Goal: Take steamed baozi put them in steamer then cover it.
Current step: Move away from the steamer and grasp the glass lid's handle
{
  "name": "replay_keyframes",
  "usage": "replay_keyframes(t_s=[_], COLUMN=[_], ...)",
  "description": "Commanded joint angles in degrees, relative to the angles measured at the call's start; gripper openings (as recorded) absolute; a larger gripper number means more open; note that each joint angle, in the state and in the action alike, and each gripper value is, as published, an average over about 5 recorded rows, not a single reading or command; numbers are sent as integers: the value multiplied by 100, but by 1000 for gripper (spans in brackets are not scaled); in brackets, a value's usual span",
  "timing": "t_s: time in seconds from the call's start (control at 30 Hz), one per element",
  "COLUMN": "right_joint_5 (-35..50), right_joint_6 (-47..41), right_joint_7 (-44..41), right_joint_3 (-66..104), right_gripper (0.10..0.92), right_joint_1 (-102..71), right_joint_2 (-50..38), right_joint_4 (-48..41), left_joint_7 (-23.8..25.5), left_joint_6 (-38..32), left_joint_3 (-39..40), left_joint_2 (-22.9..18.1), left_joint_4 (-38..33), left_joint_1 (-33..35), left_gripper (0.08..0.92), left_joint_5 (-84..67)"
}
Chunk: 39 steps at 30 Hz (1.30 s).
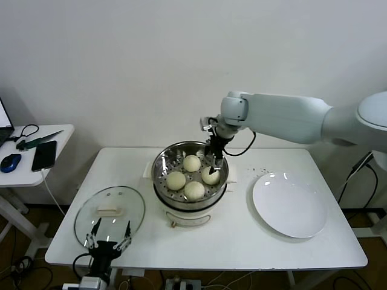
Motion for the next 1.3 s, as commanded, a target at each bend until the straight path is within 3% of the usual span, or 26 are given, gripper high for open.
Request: replay_keyframes(t_s=[0.03, 0.27, 0.53, 0.77, 1.0, 1.13, 1.3], right_joint_5=[922, 757, 237, -98, -753, -1075, -1331], right_joint_6=[1533, 2603, 2808, 2802, 2517, 2311, 2113], right_joint_7=[2202, 3511, 4389, 4528, 4306, 4285, 4231], right_joint_3=[495, 1533, 3962, 6414, 9016, 9963, 10826], right_gripper=[823, 823, 823, 823, 823, 823, 823], right_joint_1=[-120, -1262, -3489, -5702, -7928, -9018, -9901], right_joint_2=[-1229, -2367, -3132, -3564, -3369, -3185, -2661], right_joint_4=[509, 1064, 1790, 2265, 2640, 3000, 3183], left_joint_7=[-49, -30, 26, 31, 33, 31, -31], left_joint_6=[11, 27, 78, 138, 162, 147, -38], left_joint_3=[-50, -109, -176, -188, -257, -418, -677], left_joint_2=[8, -49, -110, -177, -254, -232, -127], left_joint_4=[-48, -78, -191, -377, -395, -467, -489], left_joint_1=[-49, -85, -78, -63, -142, -146, -245], left_gripper=[823, 823, 823, 823, 823, 823, 823], left_joint_5=[52, 134, 260, 502, 1031, 2111, 4971])
